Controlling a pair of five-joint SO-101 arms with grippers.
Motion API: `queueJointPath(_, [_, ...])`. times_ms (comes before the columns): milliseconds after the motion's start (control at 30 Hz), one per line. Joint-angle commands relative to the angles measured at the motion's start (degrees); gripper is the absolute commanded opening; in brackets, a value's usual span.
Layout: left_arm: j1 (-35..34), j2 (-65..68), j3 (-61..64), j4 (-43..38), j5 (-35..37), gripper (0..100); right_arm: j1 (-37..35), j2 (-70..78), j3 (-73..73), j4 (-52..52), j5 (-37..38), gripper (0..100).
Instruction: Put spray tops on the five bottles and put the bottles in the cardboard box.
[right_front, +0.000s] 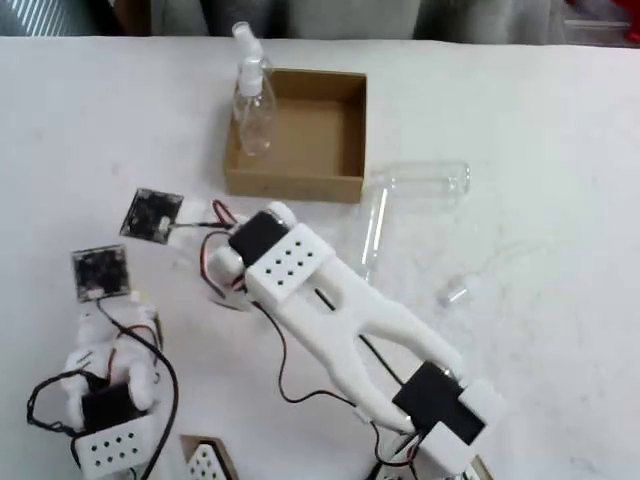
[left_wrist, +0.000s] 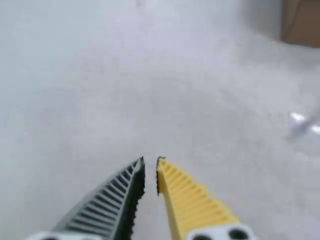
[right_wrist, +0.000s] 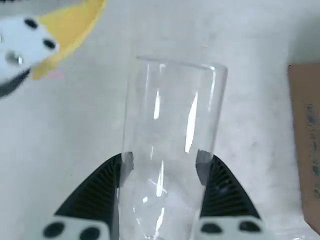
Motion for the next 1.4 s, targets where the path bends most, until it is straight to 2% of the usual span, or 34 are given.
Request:
queueJointPath(0, [-5.9,-1.3,-0.7,-0.3,-0.1,6,-0.4,-3.1,-1.1,2.1,5.0,1.6])
queueJointPath(167, [-10.4,-1.1,-1.5,0.0,0.0,6,-1.3,-3.1,1.8,2.3,6.8,1.8])
queueJointPath(300, [-12.8,-0.9,-1.7,0.2,0.1,6,-4.1,-3.1,8.0,-2.5,7.0,1.8])
queueJointPath(433, [-12.9,-0.9,-1.8,0.1,2.1,6,-5.8,-3.2,14.0,-9.1,6.6,1.8])
queueJointPath(633, [-12.9,-0.9,-1.8,0.1,2.2,6,-5.8,-3.2,19.3,-9.8,6.6,2.0])
queueJointPath(700, [-12.8,-1.0,-1.8,0.1,2.2,6,-5.8,-3.2,20.6,-9.8,6.6,5.3])
queueJointPath(900, [-12.7,-1.1,-1.8,-0.1,2.2,6,-5.6,-3.6,21.6,-9.8,6.6,24.3])
queueJointPath(1233, [-12.6,-1.1,-1.7,0.0,2.1,6,-4.7,-3.8,19.6,-3.5,8.6,40.7])
queueJointPath(1367, [-12.6,-1.2,-1.7,-0.1,2.1,6,-3.0,-7.5,17.5,0.6,9.1,41.1])
